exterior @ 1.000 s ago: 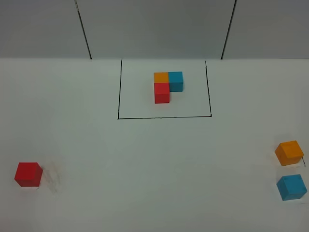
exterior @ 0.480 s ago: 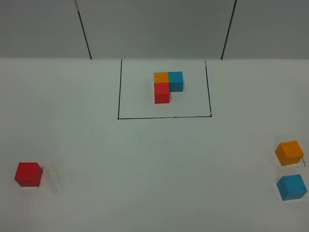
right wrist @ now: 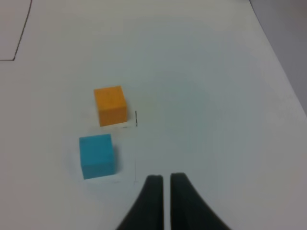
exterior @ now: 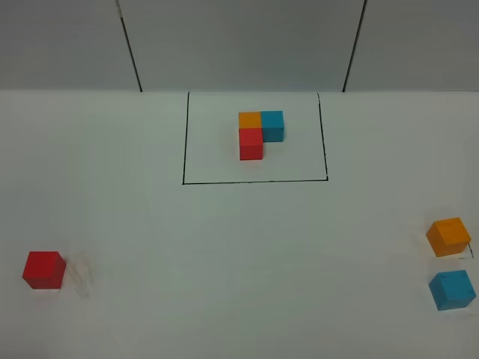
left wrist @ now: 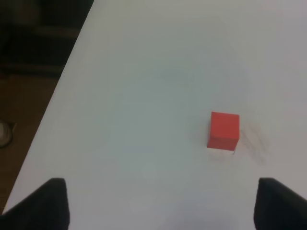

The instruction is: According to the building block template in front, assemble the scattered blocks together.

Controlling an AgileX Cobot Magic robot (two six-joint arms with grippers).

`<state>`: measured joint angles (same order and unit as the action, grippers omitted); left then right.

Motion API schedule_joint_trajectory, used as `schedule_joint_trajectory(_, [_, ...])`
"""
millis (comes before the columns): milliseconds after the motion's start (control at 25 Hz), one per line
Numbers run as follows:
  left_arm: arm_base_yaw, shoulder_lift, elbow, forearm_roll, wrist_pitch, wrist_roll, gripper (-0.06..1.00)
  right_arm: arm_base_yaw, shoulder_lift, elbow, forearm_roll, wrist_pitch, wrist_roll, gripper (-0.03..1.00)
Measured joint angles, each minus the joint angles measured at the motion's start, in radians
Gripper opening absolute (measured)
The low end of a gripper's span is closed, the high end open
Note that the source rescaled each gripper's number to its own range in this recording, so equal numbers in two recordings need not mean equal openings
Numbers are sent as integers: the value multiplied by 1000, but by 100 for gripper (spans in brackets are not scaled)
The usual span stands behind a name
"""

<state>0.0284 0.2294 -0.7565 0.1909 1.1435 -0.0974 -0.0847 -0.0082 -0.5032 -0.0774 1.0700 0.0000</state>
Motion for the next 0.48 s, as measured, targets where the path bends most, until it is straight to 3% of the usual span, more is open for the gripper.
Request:
schedule_joint_trajectory(240, [0, 241, -183, 21, 52, 12, 87, 0, 0, 0, 0, 0, 0, 1])
schedule_joint_trajectory(480, [0, 448, -248, 117, 53, -1, 87, 0, 0, 0, 0, 0, 0, 1])
